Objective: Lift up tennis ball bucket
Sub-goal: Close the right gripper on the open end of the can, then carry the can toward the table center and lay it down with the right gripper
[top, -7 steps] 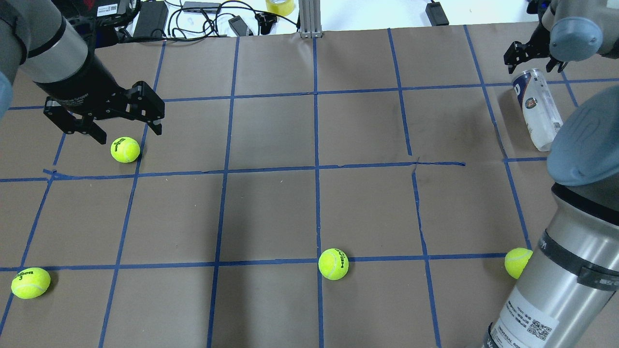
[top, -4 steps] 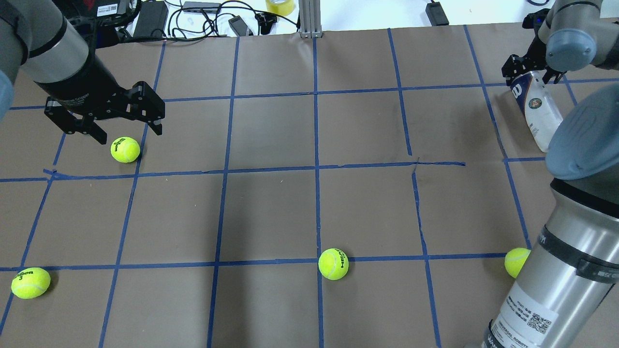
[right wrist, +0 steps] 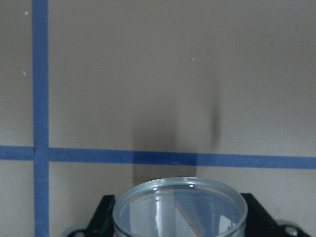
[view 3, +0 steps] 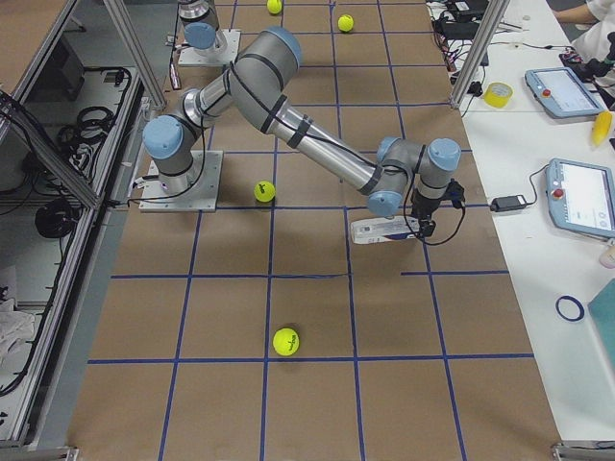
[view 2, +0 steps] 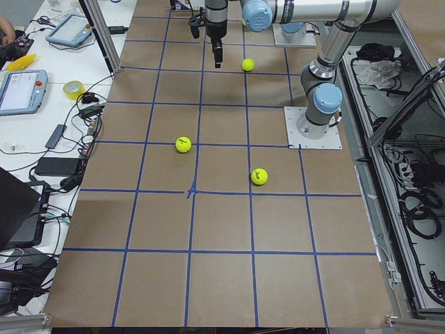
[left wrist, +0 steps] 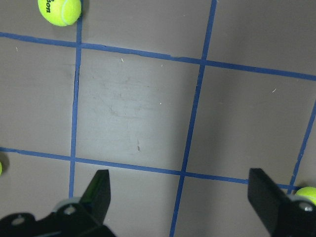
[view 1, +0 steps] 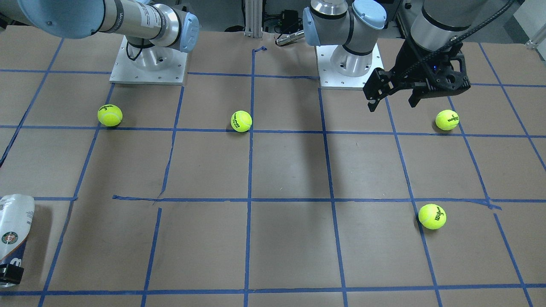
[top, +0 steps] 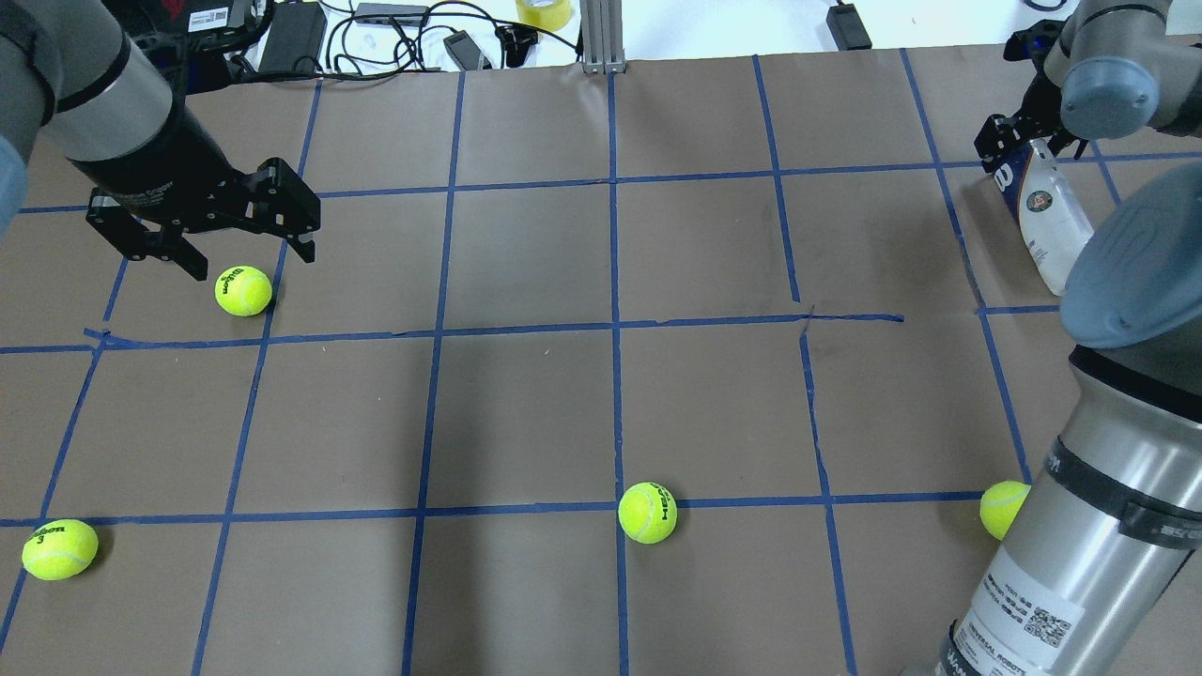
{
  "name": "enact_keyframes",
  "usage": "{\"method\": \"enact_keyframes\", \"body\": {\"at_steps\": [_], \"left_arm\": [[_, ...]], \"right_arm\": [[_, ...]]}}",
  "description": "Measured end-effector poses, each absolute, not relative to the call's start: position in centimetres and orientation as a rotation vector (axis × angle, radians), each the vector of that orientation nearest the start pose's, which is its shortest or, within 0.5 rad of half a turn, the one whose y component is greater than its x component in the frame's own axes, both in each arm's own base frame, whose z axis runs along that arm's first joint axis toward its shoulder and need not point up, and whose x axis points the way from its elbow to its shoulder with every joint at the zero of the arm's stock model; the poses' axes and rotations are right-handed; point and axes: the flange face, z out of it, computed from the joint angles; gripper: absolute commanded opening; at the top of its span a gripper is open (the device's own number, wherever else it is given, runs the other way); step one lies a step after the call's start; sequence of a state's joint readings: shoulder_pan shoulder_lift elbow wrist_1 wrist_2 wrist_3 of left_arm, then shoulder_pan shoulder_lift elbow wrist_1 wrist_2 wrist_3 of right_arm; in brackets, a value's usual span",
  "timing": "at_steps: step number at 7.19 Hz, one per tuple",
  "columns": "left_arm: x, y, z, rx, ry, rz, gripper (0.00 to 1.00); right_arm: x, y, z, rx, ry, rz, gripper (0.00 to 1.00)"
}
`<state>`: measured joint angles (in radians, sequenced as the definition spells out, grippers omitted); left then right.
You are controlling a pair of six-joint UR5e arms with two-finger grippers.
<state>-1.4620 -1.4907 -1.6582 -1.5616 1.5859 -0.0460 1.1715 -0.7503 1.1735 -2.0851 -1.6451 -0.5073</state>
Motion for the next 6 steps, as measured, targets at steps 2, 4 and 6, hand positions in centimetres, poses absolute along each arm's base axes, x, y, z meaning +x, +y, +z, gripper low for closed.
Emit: {"method": "enact_keyframes", "body": {"at_steps": [2,4,6], "left_arm": [[-8.1,-47.0,48.3,-0.242,3.116,0.001,1.00],[-8.1,-46.9,48.0,-0.245,3.116,0.009,1.00],[-8.1,-46.8,47.9,-0.249,3.116,0.012,1.00]], "right_arm": [[-18.5,-76.3,19.8,-0.283,3.203,-0.083,0.89],[-18.8,-76.1,19.8,-0.372,3.183,-0.079,0.78],[-18.2,-75.9,21.9,-0.396,3.134,-0.124,0.70]]}}
